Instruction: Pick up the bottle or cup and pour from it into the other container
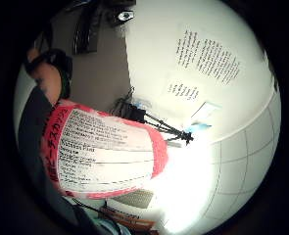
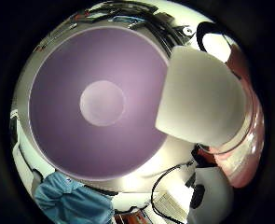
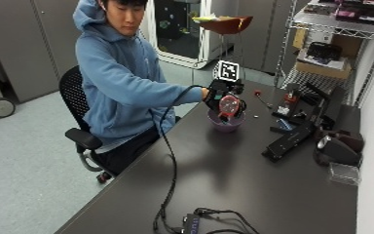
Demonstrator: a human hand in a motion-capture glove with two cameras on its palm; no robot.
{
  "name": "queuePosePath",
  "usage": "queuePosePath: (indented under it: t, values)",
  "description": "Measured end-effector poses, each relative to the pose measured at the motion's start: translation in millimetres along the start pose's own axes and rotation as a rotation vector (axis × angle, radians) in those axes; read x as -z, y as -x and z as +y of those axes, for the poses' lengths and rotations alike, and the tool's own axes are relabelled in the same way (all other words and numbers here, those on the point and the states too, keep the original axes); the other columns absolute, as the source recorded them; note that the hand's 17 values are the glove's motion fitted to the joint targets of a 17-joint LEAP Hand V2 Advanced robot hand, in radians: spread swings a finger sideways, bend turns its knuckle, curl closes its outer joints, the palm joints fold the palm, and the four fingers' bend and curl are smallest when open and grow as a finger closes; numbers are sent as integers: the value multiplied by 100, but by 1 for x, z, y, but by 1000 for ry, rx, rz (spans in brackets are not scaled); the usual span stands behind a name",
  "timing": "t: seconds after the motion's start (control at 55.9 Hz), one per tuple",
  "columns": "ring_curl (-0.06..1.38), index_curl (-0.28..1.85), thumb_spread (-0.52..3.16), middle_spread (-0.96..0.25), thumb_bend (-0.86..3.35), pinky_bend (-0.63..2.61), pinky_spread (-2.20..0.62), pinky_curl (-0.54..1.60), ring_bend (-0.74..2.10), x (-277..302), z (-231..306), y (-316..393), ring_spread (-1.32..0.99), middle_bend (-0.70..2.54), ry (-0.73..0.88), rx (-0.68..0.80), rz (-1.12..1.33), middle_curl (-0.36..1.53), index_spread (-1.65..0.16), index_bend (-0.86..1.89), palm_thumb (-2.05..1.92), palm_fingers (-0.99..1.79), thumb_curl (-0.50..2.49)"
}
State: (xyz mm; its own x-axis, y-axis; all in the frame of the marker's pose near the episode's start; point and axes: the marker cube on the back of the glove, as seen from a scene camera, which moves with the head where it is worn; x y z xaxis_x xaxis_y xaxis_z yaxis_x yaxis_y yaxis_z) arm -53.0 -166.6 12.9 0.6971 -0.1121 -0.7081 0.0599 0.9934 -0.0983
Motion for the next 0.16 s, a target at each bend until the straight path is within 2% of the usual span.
queuePosePath:
  t: [0.054, 0.161]
  values:
    - [45, 44, 26, -6, -4, 24, -3, 37, 40, -7, 5, -7, -15, 24, -11, 55, 72, 51, -14, 16, 109, 112, 68]
    - [45, 44, 26, -6, -4, 24, -4, 37, 40, -9, 8, -15, -15, 24, -31, 53, 54, 51, -14, 16, 109, 112, 68]
